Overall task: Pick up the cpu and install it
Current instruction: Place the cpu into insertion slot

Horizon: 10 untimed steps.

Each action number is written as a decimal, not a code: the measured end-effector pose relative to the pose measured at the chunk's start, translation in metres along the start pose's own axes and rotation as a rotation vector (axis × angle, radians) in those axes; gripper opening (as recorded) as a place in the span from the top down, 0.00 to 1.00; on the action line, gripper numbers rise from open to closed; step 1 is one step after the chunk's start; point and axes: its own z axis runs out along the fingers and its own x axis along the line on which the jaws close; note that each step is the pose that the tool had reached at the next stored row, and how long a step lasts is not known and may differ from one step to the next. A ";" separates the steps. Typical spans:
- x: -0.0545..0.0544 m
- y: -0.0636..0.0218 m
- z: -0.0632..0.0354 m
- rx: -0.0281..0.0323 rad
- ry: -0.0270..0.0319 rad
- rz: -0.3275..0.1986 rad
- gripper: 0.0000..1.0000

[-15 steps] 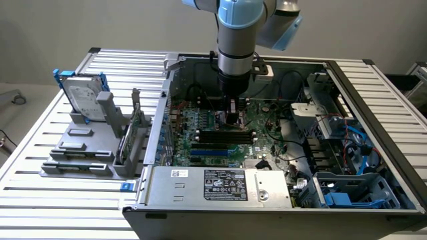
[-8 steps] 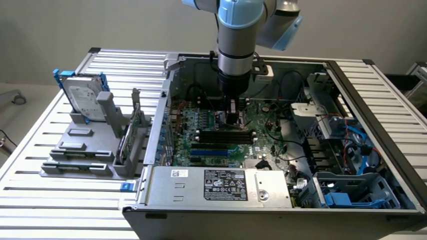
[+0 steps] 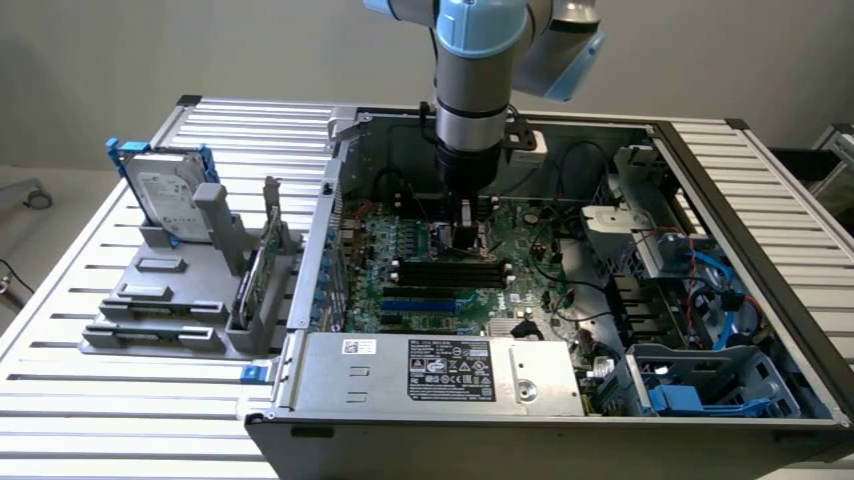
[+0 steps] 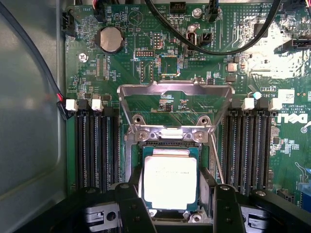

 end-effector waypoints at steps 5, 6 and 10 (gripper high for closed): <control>0.000 0.0000 0.0001 0.0000 -0.0008 0.000 0.45; 0.000 0.0000 0.0001 0.0000 -0.0009 0.000 0.45; 0.000 0.0000 0.0001 0.0000 -0.0010 0.000 0.38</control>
